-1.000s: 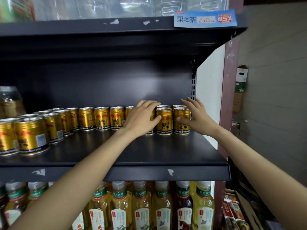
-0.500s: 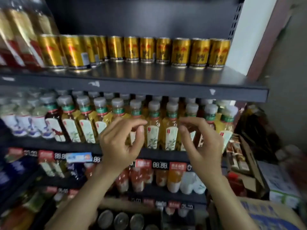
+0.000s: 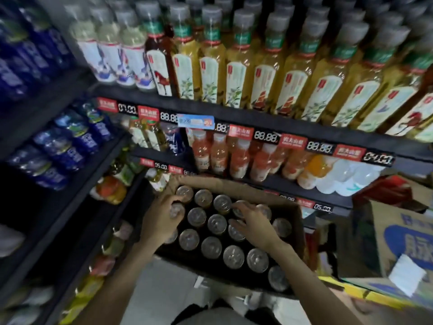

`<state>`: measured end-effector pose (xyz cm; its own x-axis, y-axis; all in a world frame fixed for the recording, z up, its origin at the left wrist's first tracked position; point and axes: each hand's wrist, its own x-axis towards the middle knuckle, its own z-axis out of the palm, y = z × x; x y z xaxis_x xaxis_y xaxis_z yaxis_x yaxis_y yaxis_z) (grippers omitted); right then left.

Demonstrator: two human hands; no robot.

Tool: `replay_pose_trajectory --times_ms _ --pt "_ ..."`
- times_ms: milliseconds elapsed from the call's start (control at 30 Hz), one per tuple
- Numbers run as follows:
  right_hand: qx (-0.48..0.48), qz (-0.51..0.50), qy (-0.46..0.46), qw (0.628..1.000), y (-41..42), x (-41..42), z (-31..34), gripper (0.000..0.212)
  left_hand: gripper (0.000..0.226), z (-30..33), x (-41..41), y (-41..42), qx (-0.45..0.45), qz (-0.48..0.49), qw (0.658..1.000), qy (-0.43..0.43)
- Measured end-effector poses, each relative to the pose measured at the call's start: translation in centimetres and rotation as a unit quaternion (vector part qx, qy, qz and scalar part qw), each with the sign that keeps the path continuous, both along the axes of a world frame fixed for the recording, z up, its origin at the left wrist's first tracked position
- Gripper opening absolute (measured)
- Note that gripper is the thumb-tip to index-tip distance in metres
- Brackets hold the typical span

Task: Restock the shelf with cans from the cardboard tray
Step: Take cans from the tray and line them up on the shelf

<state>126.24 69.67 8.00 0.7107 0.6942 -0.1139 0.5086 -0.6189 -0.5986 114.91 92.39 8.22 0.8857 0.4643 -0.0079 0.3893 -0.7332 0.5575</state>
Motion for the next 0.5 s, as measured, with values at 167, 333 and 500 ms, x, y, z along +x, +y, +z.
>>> replay_pose_trajectory --times_ms 167,333,500 --pt "-0.093 0.065 -0.025 0.993 5.2 -1.2 -3.3 0.053 0.051 -4.7 -2.2 0.5 -0.001 0.009 0.997 0.077" --pt "-0.194 0.177 -0.092 0.961 9.5 -0.8 -5.8 0.069 0.075 -7.6 -0.1 0.3 0.125 -0.099 0.975 0.158" --pt "-0.238 0.197 -0.146 0.940 12.4 0.0 -6.7 0.072 0.067 -8.8 2.1 1.6 0.240 -0.146 0.937 0.206"
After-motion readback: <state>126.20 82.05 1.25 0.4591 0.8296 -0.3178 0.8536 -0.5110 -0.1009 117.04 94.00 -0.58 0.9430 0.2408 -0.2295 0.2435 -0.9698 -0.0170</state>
